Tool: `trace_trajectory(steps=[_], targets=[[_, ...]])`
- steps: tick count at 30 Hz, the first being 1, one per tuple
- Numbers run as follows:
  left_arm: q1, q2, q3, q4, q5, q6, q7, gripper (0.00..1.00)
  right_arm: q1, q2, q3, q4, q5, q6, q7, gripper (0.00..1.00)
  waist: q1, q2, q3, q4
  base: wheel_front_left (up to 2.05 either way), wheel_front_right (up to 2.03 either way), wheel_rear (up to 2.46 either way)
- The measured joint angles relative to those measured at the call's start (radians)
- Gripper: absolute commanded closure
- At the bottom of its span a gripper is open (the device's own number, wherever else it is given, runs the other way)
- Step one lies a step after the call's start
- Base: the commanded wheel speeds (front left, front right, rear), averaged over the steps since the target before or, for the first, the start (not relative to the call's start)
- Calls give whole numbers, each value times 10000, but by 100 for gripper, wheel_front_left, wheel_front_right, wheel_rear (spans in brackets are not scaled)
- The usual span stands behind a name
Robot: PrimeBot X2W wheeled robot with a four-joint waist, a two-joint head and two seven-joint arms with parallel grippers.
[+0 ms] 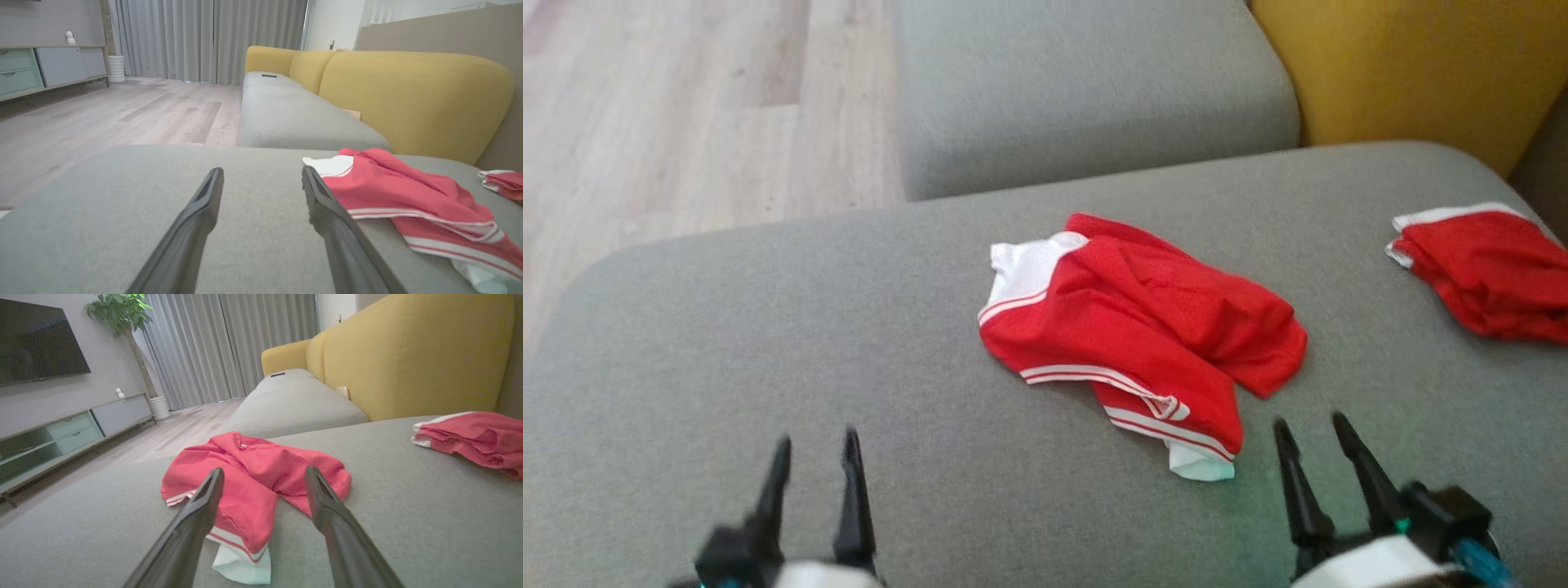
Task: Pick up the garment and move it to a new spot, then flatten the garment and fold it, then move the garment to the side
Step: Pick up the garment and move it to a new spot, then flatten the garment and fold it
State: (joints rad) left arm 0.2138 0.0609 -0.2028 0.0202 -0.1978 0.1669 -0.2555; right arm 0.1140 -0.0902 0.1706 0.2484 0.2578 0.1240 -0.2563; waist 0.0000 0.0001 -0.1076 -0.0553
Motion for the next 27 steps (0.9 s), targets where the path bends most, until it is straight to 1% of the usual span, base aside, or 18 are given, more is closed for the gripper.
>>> trace_trajectory(steps=[2, 6, 10, 19, 22, 27], targets=[[450, -36, -52, -8, 113, 8, 0, 0, 276, 0, -117, -2, -42, 0, 0, 0, 0, 0, -154, 76, 0, 0, 0], [858, -29, -178, -86, 157, 460, 0, 0, 585, 71, -182, -21, -134, 0, 0, 0, 0, 0, -392, 158, 0, 0, 0], [889, -33, -437, -194, 443, 625, 0, 0, 626, 115, -228, -29, -150, 0, 0, 0, 0, 0, -505, 191, 0, 0, 0], [895, -29, -493, -209, 654, 617, 0, 0, 628, 140, -226, -27, -217, 0, 0, 0, 0, 0, -601, 281, 0, 0, 0], [895, -29, -566, -205, 681, 523, 0, 0, 628, 142, -224, -29, -217, 0, 0, 0, 0, 0, -583, 305, 0, 0, 0], [895, -29, -648, -190, 732, 522, 0, 0, 628, 142, -221, -25, -217, 0, 0, 0, 0, 0, -561, 323, 0, 0, 0]])
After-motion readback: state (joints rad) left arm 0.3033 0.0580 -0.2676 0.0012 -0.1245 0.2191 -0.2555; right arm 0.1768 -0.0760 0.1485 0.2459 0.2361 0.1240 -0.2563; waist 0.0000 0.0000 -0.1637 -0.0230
